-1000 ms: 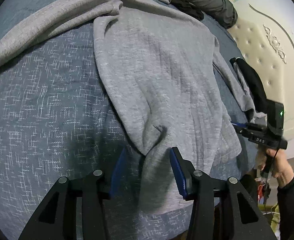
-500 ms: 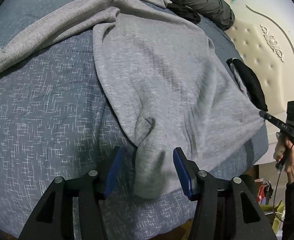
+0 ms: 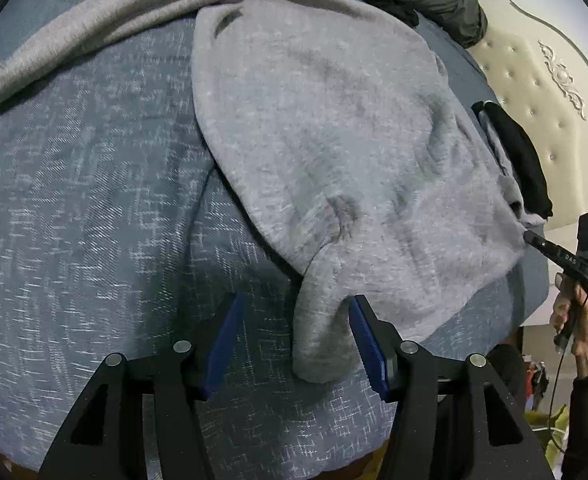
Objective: Fold clothes
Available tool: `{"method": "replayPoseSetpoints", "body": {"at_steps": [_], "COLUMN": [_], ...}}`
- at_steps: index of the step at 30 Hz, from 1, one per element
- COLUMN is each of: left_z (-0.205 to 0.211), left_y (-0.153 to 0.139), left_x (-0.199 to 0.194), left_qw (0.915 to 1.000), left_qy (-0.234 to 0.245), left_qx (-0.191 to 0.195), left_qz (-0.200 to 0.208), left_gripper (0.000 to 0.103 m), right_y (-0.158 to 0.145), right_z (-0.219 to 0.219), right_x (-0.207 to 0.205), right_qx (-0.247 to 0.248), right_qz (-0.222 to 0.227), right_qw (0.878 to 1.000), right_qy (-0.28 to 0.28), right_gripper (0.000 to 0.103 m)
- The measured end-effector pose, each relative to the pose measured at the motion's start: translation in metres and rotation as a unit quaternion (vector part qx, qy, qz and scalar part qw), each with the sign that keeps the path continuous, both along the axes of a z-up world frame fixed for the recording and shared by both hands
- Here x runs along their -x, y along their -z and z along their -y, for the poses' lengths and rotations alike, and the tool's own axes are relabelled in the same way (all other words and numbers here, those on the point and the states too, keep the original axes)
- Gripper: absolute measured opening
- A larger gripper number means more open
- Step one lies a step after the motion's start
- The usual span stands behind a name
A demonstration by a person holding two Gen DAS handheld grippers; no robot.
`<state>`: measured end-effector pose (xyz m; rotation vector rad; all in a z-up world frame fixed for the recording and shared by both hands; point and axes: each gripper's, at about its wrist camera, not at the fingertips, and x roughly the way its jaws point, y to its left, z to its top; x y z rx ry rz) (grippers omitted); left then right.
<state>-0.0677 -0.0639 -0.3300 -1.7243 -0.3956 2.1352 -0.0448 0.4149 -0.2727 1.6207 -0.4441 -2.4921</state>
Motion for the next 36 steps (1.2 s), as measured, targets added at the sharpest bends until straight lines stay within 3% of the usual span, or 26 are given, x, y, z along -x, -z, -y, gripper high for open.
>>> {"method": "replayPoseSetpoints", "body": {"at_steps": [2, 6, 14, 16, 18, 20, 23, 29, 36], "left_z": [-0.002, -0.002, 0.000, 0.005, 0.009, 0.014, 0.022, 0.022, 0.002], "left_y": [0.003, 0.002, -0.013, -0.016, -0.017, -0.016, -0.015, -0.011, -0.004], "left_x": [0.000, 0.002, 0.000, 0.000, 0.000, 0.000, 0.001, 0.004, 0.009], "left_qw": [1.0000, 1.0000, 0.9998, 0.9997, 0.9996, 0.9996, 0.9995, 0.9994, 0.9996], "left_qy": [0.002, -0.003, -0.006, -0.010, -0.014, -0.018, -0.025, -0.030, -0.018], "left_qx": [-0.002, -0.002, -0.003, -0.002, -0.001, -0.001, 0.000, -0.010, -0.020], "left_qz": [0.002, -0.002, -0.019, -0.022, -0.024, -0.024, -0.021, -0.015, -0.005], "left_gripper": [0.059, 0.059, 0.059, 0.059, 0.060, 0.060, 0.060, 0.061, 0.062], "right_y": [-0.002, -0.002, 0.041, 0.051, 0.057, 0.055, 0.038, -0.020, -0.053], "right_z": [0.005, 0.023, 0.074, 0.079, 0.085, 0.088, 0.081, 0.027, -0.030], "right_x": [0.005, 0.013, 0.040, 0.044, 0.047, 0.046, 0.044, 0.044, 0.050], "right_qx": [-0.020, -0.027, -0.030, -0.027, -0.025, -0.030, -0.016, -0.005, -0.023], "right_qz": [-0.001, -0.011, 0.037, 0.046, 0.050, 0.043, 0.016, -0.044, -0.066], "right_qw": [1.000, 0.999, 0.995, 0.994, 0.993, 0.993, 0.995, 0.998, 0.997], "right_qy": [0.001, -0.028, -0.091, -0.093, -0.101, -0.106, -0.100, -0.048, 0.009], "right_gripper": [0.019, 0.047, 0.053, 0.048, 0.016, 0.003, 0.002, 0.002, 0.002]}}
